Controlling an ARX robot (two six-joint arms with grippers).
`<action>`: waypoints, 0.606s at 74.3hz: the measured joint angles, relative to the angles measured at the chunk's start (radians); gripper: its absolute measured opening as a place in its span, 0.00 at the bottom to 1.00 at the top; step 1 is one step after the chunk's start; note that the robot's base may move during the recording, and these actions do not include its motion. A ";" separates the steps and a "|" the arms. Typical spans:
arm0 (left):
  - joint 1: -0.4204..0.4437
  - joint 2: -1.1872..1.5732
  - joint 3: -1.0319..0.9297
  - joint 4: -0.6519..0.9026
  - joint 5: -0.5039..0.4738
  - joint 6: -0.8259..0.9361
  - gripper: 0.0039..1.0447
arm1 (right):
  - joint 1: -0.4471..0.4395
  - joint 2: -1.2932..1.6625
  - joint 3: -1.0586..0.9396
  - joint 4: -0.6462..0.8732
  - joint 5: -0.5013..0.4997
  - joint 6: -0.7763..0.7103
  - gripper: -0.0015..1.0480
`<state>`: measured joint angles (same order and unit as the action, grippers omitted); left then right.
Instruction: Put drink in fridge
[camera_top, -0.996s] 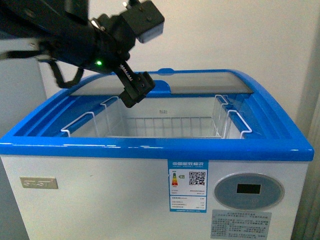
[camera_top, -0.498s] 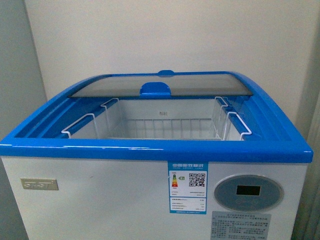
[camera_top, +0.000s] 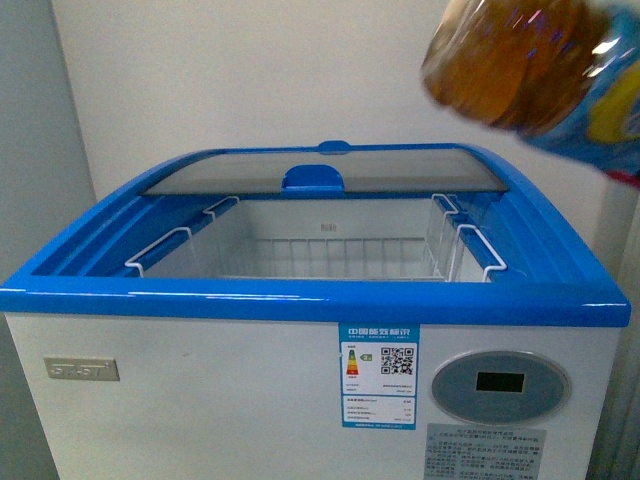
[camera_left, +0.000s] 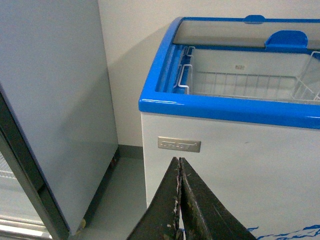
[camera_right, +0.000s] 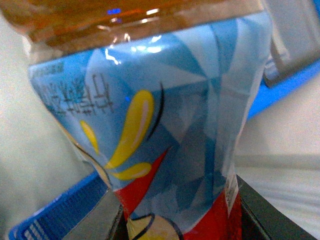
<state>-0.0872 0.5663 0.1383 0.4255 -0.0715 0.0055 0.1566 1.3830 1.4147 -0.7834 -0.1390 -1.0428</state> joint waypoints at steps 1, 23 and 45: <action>0.009 -0.005 -0.003 -0.002 0.019 0.000 0.02 | 0.005 0.020 0.016 -0.008 0.006 -0.014 0.38; 0.082 -0.117 -0.061 -0.056 0.072 0.000 0.02 | 0.116 0.388 0.372 -0.073 0.088 -0.109 0.38; 0.083 -0.235 -0.096 -0.137 0.071 0.000 0.02 | 0.162 0.698 0.729 -0.180 0.163 -0.155 0.38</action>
<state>-0.0044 0.3313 0.0425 0.2882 -0.0002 0.0055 0.3187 2.0808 2.1433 -0.9638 0.0238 -1.1976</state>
